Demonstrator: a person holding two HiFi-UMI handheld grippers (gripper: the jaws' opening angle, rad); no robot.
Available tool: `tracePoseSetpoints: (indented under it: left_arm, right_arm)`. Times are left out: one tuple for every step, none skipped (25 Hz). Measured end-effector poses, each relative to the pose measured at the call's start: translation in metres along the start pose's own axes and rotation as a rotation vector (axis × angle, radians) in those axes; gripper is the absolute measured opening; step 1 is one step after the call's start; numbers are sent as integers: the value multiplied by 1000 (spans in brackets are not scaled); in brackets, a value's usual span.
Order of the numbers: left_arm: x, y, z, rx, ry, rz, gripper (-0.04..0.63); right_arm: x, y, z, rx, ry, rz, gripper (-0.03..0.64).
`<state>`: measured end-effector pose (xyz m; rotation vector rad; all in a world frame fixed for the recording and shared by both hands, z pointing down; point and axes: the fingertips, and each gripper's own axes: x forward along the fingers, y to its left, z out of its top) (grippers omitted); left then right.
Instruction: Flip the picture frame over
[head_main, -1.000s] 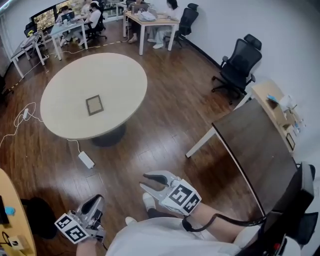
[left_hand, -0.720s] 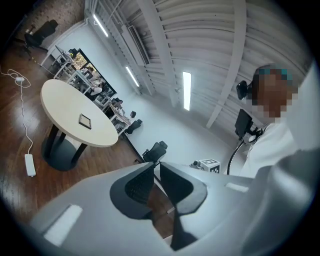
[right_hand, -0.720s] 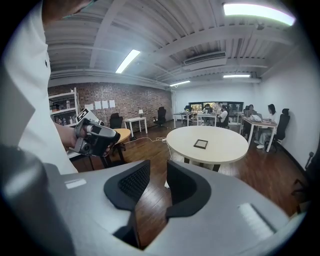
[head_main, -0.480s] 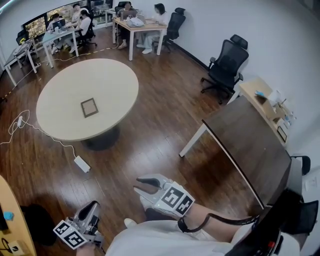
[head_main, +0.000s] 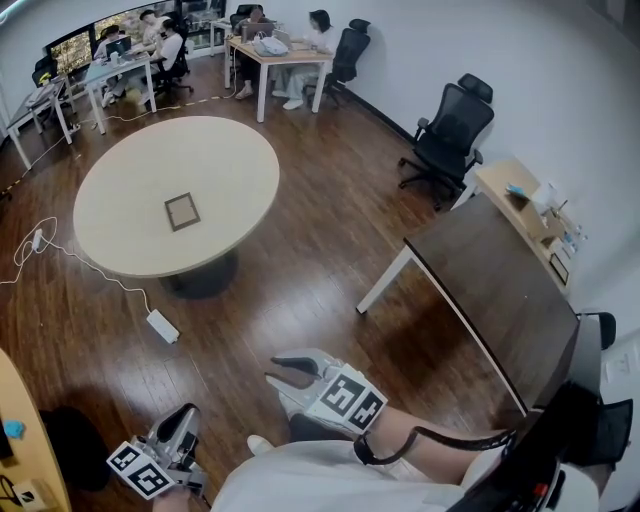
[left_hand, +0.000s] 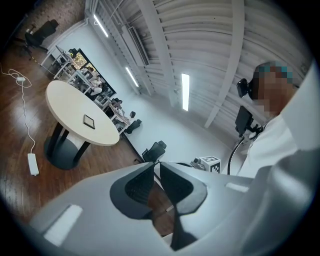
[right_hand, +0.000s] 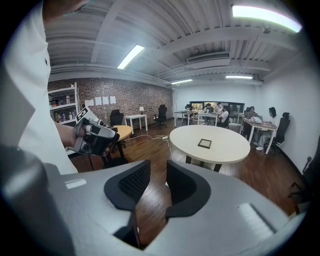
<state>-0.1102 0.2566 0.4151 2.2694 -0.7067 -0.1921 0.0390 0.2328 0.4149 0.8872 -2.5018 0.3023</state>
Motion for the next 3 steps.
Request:
tracePoseSetpoints:
  left_arm:
    - [-2,2,0,0,0,1,40]
    - [-4,4,0,0,1,1,40]
    - [-6,6,0,0,2,1,40]
  right_arm:
    - [2,1,1,-2,2,1,104]
    - [5,3,2,-5,4,2,104]
    - [8,4,3,-8,6,4,104]
